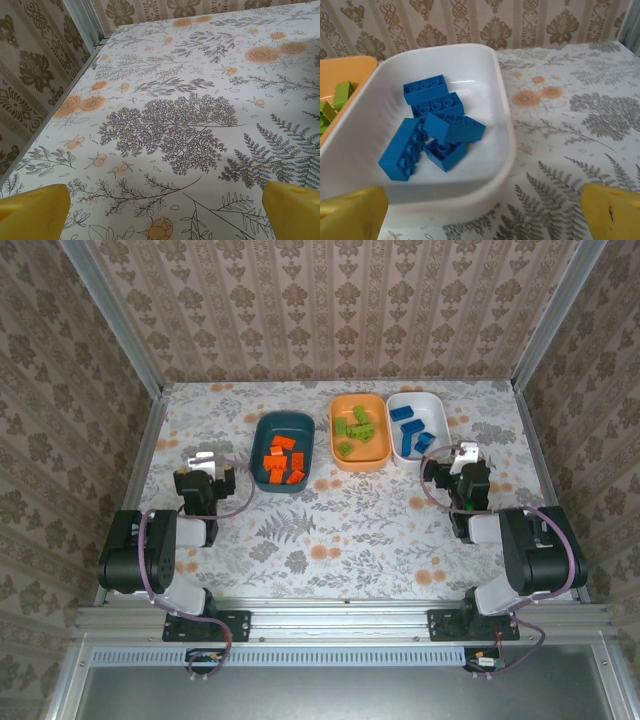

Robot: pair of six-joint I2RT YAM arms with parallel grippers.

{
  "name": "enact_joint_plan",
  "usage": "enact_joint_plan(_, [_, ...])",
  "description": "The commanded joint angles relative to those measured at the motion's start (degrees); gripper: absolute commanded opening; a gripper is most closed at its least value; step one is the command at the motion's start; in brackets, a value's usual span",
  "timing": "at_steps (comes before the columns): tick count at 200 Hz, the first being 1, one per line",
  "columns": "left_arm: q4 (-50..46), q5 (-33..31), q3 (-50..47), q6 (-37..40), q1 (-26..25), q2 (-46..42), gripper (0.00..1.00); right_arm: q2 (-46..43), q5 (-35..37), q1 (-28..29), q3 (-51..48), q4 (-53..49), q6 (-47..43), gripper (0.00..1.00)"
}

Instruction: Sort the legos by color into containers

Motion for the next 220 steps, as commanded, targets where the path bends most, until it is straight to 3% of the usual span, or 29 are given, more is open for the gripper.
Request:
enact_joint_plan(1, [0.1, -0.5, 1.4, -1.2, 0.3, 0.2, 1.0, 0.3, 2.8, 0.5, 0.8, -3.7, -1.2, 1.0])
enact_joint_plan(220, [0.1, -0.5, 1.3, -1.2, 0.3, 0.2, 1.0, 0.4, 1.8, 1.3, 1.4, -4.6, -2.4, 1.0])
